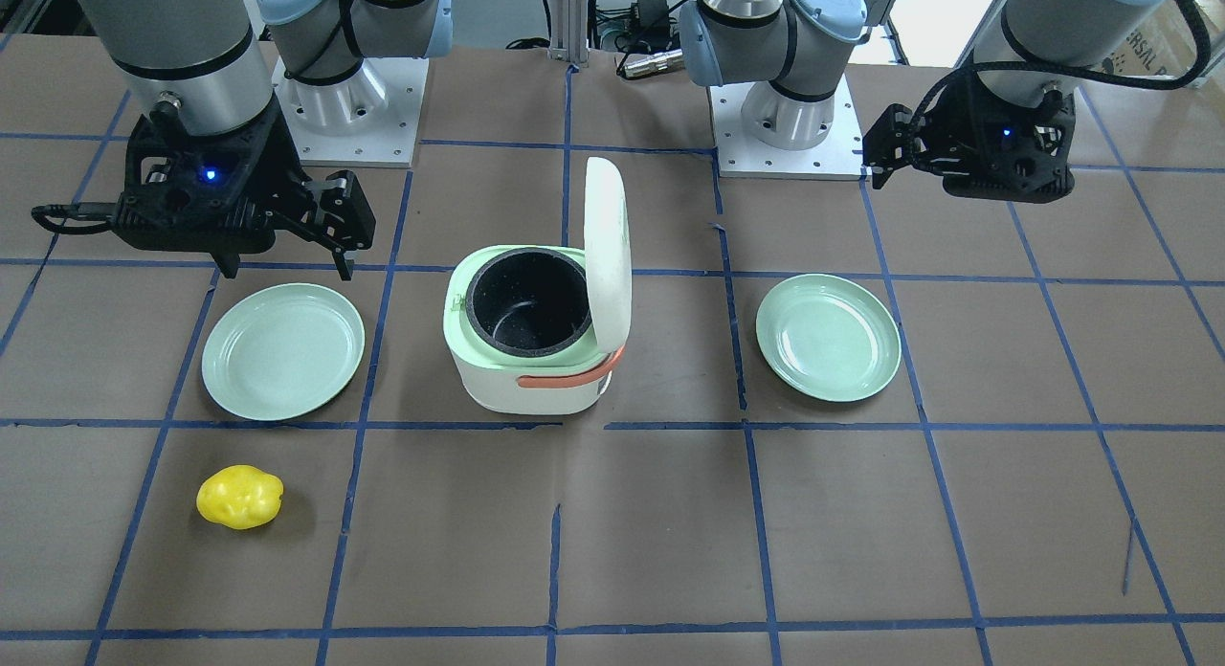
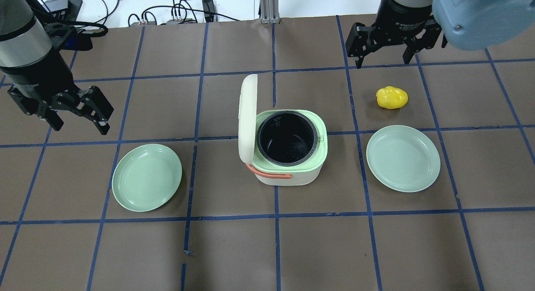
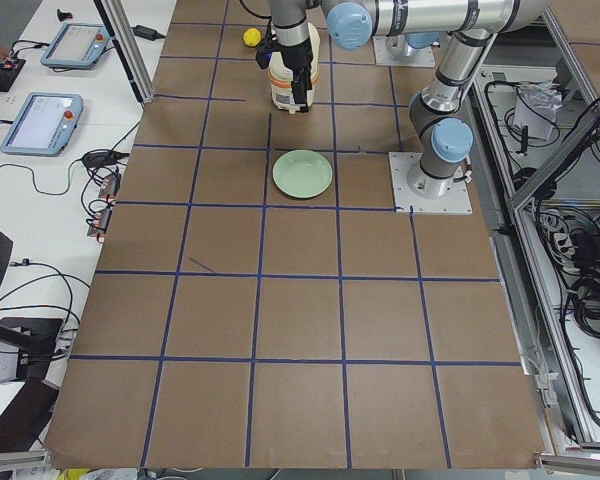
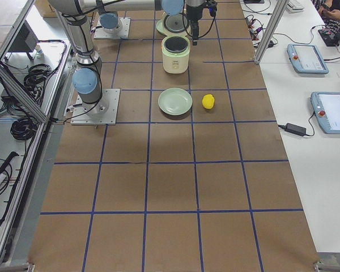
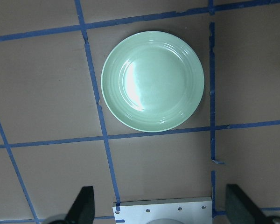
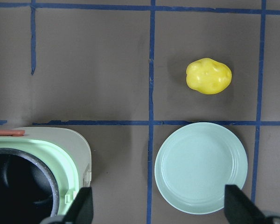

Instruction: Press rice cooker button

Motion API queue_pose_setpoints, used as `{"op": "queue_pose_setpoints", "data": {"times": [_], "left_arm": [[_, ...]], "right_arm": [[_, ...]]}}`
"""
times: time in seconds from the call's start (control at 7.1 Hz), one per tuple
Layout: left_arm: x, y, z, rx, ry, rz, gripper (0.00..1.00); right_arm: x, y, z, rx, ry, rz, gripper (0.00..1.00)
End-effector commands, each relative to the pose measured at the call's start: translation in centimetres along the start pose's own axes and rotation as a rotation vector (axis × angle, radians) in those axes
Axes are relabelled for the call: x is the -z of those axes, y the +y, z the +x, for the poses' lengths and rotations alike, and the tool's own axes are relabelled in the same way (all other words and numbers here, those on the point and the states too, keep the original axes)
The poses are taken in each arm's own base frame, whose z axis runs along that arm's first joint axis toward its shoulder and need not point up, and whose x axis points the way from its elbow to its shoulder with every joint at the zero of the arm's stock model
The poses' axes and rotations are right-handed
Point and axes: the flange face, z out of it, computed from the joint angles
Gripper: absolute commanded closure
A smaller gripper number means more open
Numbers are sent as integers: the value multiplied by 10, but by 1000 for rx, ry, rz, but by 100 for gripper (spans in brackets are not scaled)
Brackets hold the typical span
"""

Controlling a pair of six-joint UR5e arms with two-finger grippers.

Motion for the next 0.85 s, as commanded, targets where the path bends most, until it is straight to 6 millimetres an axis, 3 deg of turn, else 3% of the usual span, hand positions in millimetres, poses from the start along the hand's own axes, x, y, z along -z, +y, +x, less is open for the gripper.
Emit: {"op": "queue_pose_setpoints", "data": {"times": [0.0, 0.7], "left_arm": [[0, 0, 0, 0, 0, 0, 0], [0, 0, 0, 0, 0, 0, 0]], "right_arm": [[0, 2, 27, -17, 0, -33, 0], [0, 2, 25, -18, -20, -34, 0]]}}
